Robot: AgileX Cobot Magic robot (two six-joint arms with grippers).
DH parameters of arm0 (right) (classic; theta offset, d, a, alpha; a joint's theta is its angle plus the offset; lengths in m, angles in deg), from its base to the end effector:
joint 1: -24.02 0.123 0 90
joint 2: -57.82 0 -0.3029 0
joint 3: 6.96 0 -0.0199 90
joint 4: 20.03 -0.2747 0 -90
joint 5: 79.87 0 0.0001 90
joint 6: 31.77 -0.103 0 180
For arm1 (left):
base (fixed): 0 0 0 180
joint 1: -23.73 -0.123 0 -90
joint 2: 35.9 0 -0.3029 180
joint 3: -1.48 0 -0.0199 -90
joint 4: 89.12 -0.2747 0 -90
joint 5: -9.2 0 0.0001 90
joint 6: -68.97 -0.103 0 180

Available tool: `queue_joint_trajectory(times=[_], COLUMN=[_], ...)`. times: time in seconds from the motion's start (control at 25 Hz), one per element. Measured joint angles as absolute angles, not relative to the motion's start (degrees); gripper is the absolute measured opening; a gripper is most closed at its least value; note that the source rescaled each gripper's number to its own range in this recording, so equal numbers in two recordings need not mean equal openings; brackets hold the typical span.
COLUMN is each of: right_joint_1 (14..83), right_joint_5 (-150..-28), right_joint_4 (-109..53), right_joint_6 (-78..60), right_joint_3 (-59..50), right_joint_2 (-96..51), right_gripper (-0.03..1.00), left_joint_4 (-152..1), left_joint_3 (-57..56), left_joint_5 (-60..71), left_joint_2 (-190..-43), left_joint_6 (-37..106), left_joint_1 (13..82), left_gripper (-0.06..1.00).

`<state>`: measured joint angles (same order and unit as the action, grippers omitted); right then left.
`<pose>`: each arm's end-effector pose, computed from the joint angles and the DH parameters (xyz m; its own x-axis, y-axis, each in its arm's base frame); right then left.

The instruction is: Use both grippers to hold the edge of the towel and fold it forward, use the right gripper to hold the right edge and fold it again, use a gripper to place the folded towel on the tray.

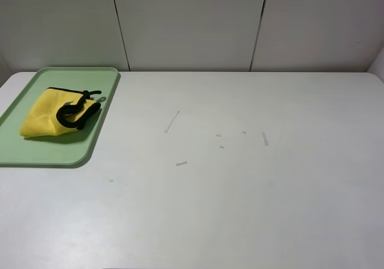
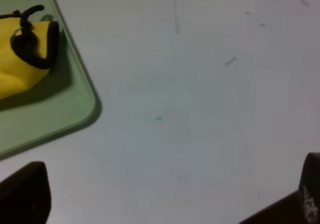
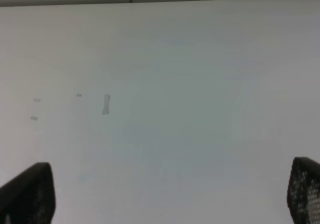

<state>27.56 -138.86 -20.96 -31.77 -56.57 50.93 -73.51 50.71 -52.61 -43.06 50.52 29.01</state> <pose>0.0102 0.0021 0.2831 -0.4301 -0.0182 -0.9026 -0.0707 0.9974 0.0135 0.0038 -0.0249 0.2834 -0.3916 0.2212 -0.8932 0.3804 0.9227 0.0617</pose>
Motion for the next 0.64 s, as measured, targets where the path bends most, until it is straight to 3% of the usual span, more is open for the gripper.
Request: queue_joint_trajectory(times=[0.64], right_joint_1=[27.56], right_joint_5=[-138.86], right_joint_4=[-21.01], right_joint_6=[-31.77], right_joint_3=[-56.57], right_joint_2=[50.93], right_gripper=[1.00], left_joint_4=[-73.51], left_joint_3=[50.71], left_joint_5=[-52.65], left_joint_2=[-43.06], left_joint_6=[50.52], left_joint_1=[29.17], left_gripper=[1.00])
